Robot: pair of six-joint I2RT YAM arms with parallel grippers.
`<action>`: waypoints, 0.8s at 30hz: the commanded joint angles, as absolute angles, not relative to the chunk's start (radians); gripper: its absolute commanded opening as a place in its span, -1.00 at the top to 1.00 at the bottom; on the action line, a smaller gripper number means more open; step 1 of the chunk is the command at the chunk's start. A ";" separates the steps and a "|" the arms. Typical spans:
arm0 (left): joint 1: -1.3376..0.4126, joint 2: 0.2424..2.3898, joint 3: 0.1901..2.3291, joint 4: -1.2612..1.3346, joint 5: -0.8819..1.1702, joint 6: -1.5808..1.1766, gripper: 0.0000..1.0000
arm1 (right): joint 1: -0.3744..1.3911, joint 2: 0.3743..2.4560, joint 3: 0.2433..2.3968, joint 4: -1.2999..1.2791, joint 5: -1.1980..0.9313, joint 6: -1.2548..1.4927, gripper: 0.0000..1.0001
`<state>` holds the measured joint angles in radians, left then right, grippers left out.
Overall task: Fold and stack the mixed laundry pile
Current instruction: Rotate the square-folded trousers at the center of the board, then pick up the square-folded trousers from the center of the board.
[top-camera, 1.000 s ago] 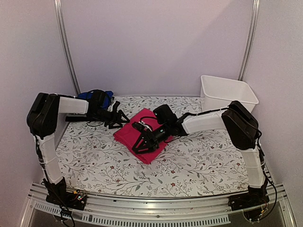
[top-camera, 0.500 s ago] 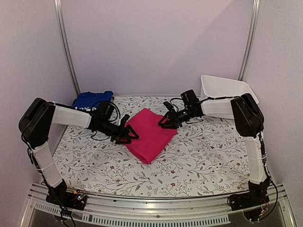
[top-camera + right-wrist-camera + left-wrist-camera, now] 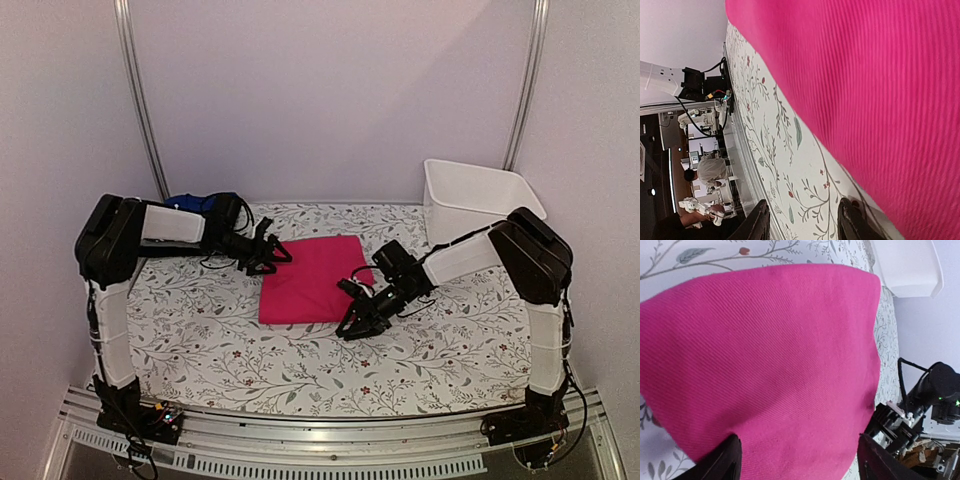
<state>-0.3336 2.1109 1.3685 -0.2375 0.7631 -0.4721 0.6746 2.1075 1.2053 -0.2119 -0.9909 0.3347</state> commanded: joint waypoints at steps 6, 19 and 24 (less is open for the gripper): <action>-0.224 1.726 1.234 -0.239 0.568 -0.462 -0.99 | 0.719 1.895 1.442 -0.393 -0.662 0.261 0.02; -0.073 1.335 0.815 -0.084 0.638 -0.688 -0.99 | 0.961 2.134 1.856 -0.580 -0.284 -0.120 0.06; -0.063 1.257 0.715 -0.110 0.600 -0.721 -0.99 | 1.080 2.271 1.963 -0.593 -0.180 -0.158 0.16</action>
<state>-0.0746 1.3190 0.7540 -0.1257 0.5980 -0.6739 1.0027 2.1742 1.8935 -0.5304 -0.3164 -0.0910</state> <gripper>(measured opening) 0.996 0.439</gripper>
